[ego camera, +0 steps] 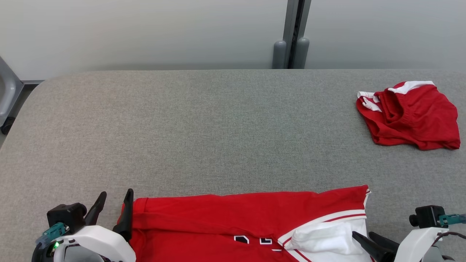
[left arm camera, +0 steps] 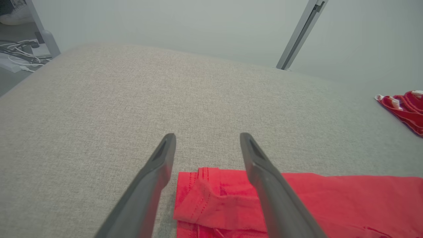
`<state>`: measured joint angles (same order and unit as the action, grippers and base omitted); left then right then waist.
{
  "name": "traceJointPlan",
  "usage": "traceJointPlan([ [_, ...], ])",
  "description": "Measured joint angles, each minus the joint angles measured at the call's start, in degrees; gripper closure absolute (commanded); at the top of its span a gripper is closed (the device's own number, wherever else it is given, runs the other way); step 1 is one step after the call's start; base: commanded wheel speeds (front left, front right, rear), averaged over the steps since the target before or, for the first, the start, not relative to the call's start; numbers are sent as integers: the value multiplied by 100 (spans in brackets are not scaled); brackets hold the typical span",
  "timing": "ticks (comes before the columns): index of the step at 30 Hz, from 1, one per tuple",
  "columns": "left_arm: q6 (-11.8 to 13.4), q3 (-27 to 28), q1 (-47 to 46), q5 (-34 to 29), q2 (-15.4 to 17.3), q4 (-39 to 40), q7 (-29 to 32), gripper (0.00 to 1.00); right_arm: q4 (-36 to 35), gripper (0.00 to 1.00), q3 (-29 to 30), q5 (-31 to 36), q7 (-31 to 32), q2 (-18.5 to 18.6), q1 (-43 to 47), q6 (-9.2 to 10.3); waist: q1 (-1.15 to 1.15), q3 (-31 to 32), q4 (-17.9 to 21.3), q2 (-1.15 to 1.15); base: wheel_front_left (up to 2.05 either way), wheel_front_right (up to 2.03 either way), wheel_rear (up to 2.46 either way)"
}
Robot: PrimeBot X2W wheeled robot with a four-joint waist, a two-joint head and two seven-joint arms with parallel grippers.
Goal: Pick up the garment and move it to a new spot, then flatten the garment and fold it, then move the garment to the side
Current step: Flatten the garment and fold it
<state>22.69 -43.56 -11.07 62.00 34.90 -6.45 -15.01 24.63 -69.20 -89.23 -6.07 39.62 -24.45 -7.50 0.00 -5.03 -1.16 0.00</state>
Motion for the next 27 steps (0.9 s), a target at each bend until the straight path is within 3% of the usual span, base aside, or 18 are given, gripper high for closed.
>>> traceJointPlan([
  [9,-192,51,-11,-59,-177,-245,-8,0,402,0,-25,-101,608,-227,-148,-19,0,-21,-103,0,0,0,0],
  [10,-199,59,-12,-68,-191,-267,-8,0,404,31,-30,-100,614,-234,-155,-19,0,-26,-109,0,0,0,0],
  [11,-223,70,-12,-77,-207,-290,-7,0,408,82,-41,-97,630,-241,-171,-18,0,-30,-115,0,0,0,0],
  [12,-232,77,-13,-94,-225,-307,-8,0,409,100,-47,-89,632,-243,-185,-14,0,-32,-120,0,0,0,0],
  [17,-302,124,-16,-108,-283,-383,-8,0,318,100,-81,-55,720,-326,-213,-1,0,-34,-121,0,0,0,0],
  [27,-398,182,4,-143,-310,-500,-8,0,-101,100,9,55,800,2,-439,0,0,27,-50,0,0,0,0],
])
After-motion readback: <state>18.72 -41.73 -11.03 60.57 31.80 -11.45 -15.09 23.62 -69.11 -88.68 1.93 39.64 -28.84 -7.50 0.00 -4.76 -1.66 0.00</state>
